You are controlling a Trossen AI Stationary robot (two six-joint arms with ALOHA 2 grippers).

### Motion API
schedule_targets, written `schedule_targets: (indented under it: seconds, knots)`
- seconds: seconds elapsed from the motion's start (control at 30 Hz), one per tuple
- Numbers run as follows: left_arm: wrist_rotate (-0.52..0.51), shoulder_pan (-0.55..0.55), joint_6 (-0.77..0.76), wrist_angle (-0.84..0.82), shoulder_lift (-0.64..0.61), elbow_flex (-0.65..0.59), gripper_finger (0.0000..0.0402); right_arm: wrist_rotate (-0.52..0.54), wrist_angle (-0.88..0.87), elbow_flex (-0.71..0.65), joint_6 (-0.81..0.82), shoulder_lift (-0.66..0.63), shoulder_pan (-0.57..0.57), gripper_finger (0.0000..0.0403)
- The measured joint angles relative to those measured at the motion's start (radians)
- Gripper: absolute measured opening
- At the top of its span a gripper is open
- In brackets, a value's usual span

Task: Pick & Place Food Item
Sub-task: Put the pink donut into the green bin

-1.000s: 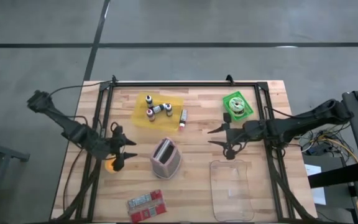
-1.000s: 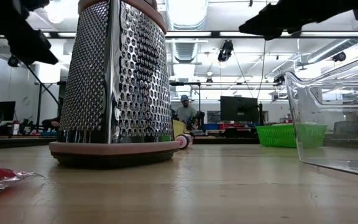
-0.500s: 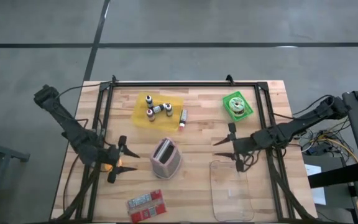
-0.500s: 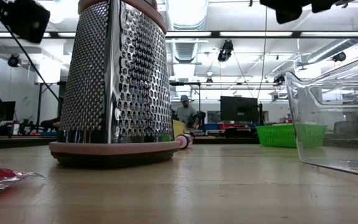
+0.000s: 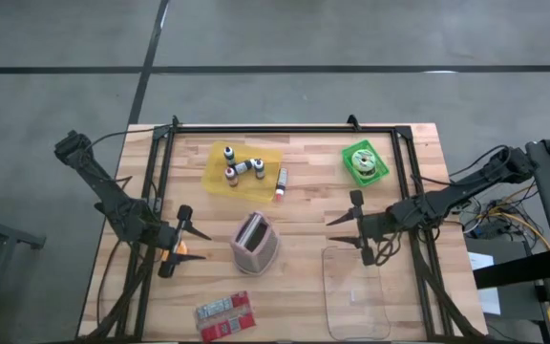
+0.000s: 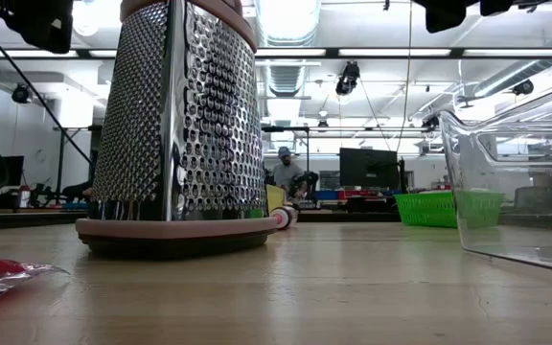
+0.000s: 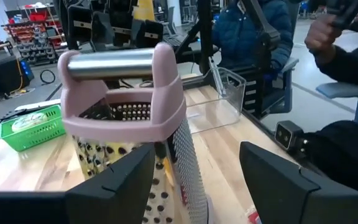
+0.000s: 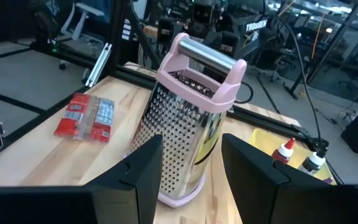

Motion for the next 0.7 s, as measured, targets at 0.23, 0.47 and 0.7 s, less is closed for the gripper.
schedule_targets:
  seconds: [0.23,0.47,0.7]
  knots:
    - [-0.081,0.000,-0.001,0.009,-0.021,-0.032,0.0238,-0.003,0.018,-0.021,0.000,0.000,0.000,0.0160]
    - [-0.110,0.000,0.001,0.042,-0.021,-0.032,0.0238,-0.003,0.041,-0.023,-0.028,0.001,0.000,0.0160]
    - [-0.113,0.000,-0.095,0.063,-0.020,-0.032,0.0237,-0.003,0.060,-0.023,-0.026,0.001,0.000,0.0160]
